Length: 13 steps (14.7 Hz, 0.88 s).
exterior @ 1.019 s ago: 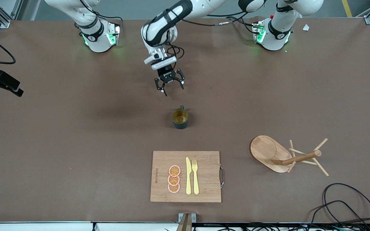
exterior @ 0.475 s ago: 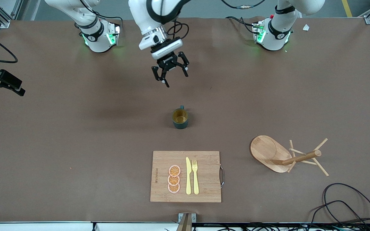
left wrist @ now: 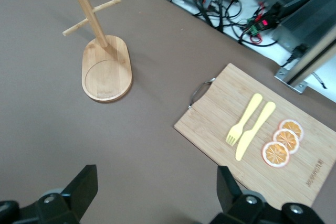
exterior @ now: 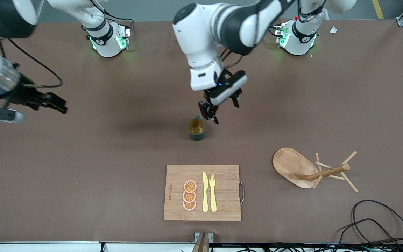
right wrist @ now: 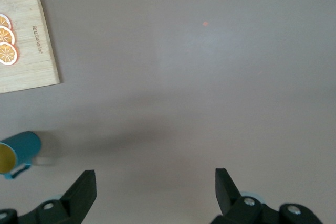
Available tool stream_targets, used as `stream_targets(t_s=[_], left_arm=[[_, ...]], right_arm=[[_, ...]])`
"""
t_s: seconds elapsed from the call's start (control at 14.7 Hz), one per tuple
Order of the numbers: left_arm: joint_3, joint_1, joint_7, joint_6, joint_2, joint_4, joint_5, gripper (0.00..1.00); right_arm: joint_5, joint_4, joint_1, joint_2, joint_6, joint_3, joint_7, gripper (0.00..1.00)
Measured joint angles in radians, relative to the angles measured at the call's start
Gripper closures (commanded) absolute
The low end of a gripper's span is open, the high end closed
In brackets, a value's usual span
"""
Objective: Transfer cup from left to right arm and place
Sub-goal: 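Raise the left gripper away while the right gripper reaches the mug, then grasp the teal mug with the right gripper while the left gripper retracts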
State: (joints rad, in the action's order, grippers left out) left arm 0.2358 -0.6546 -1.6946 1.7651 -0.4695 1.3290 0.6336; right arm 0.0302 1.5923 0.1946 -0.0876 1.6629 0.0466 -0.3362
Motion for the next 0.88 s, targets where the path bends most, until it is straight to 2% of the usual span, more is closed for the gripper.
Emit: stream_targets(t_s=[0.2,0.48,0.75,0.88], left_arm=[[-0.001,0.103,0.074,0.089,0.002,-0.011,-0.140,0.00],[0.002,0.275,0.349,0.125,0.003,-0.020,-0.275,0.00],[0.003,0.437,0.674,0.121,0.058,-0.039,-0.453,0.00],[0.004,0.505,0.844,0.062,0.106,-0.039,-0.526,0.00]], right_arm=[[0.046,0.000,0.101,-0.064,0.066,-0.002,-0.147,0.00],[0.080,-0.028,0.237,-0.187,0.170,-0.004,-0.378,0.00],[0.100,-0.184,0.356,-0.389,0.267,-0.004,-0.627,0.00],[0.104,-0.272,0.385,-0.501,0.333,-0.004,-0.701,0.00]])
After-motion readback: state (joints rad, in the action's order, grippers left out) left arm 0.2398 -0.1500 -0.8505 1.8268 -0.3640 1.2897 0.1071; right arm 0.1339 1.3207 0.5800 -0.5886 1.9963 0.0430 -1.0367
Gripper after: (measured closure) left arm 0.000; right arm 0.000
